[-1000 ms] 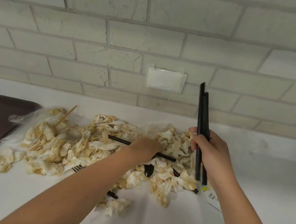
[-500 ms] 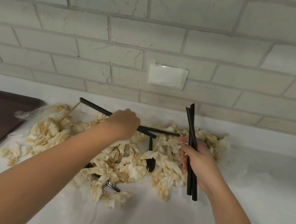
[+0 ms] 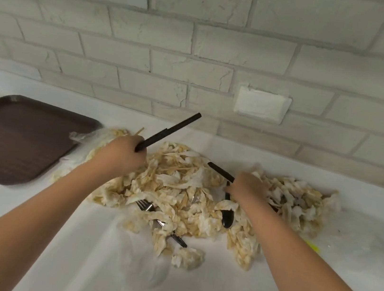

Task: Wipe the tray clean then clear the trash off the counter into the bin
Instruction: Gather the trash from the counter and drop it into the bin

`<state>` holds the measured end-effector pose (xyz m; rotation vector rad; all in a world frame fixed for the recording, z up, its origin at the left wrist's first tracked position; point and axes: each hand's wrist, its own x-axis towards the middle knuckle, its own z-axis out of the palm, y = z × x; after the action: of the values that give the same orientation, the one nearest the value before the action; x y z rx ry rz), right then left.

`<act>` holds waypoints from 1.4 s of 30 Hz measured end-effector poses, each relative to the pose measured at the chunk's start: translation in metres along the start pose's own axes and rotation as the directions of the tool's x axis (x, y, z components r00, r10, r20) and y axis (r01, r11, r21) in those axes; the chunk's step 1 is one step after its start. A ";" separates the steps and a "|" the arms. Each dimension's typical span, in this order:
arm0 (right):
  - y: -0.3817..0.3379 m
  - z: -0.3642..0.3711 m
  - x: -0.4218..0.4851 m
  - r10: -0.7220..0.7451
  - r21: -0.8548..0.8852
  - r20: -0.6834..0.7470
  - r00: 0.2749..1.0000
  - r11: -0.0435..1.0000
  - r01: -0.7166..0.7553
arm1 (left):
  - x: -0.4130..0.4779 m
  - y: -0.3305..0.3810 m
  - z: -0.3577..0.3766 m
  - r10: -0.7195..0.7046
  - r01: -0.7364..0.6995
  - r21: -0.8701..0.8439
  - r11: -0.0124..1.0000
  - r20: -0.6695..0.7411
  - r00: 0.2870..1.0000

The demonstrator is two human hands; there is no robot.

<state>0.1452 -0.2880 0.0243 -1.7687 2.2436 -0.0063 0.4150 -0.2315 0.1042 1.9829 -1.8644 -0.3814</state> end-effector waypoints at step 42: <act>0.003 -0.022 -0.124 -0.276 0.757 -0.211 0.938 0.560 0.335 | -0.057 -0.031 0.003 0.024 0.036 -0.379 0.925 0.153 0.988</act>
<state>0.1628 -0.1730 0.0717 -1.5778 1.5008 -0.9922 0.4366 -0.1744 0.0842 1.7345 -1.7120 -0.8536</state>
